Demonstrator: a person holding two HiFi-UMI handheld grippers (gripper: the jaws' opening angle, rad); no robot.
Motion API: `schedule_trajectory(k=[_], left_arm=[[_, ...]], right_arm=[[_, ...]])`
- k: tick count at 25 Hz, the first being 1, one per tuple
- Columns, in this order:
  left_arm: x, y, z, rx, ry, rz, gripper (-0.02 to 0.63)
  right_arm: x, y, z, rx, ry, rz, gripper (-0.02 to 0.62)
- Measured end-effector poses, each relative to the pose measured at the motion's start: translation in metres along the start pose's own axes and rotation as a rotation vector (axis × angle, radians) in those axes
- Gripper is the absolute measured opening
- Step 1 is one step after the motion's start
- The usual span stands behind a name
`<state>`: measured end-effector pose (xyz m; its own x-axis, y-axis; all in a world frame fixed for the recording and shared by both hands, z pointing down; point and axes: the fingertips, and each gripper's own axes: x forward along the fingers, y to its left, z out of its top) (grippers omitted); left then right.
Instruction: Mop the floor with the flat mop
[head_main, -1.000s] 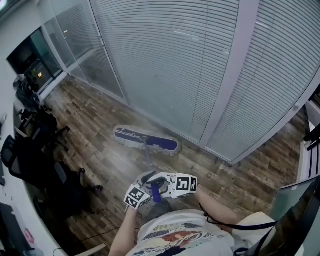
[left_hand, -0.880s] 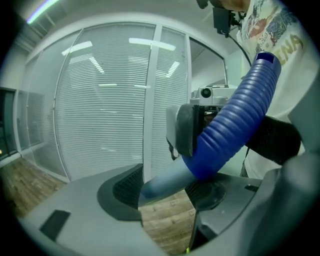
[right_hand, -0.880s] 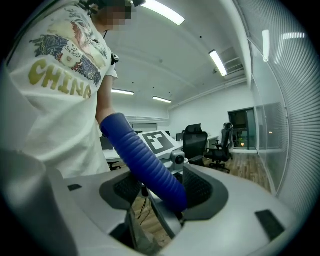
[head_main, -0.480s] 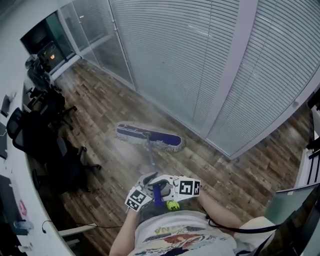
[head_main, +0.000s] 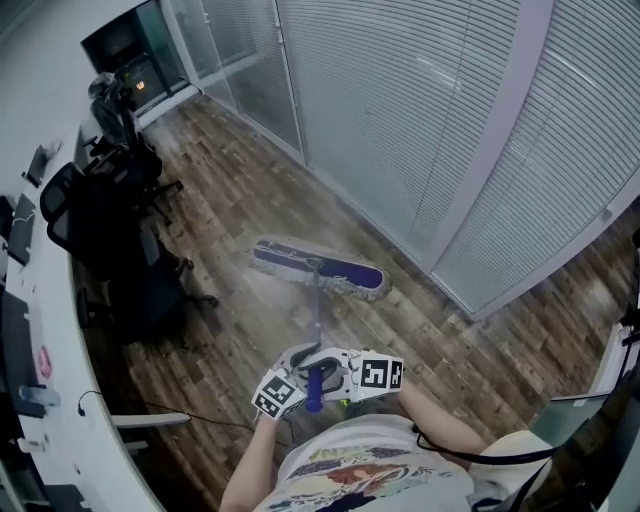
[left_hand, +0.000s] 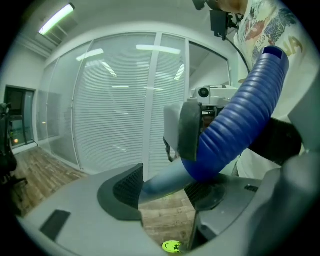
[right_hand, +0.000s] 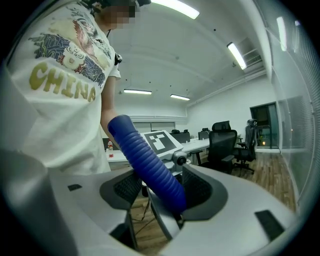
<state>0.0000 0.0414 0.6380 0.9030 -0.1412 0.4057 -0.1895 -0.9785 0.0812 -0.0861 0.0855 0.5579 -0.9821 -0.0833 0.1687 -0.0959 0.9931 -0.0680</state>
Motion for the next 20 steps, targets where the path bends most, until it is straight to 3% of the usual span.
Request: schedule_trajectory(k=[11,20], left_arm=[[-0.106,-0.101,-0.055,-0.064,-0.047,0.086,0.225],[-0.158,-0.182,-0.093,-0.110,-0.075,0.157,0.225]], right_arm=[[0.085,0.138,0.001,0.001,0.058,0.110,0.236],[0.121,0.240,-0.008,-0.013,0.094,0.199,0.236]])
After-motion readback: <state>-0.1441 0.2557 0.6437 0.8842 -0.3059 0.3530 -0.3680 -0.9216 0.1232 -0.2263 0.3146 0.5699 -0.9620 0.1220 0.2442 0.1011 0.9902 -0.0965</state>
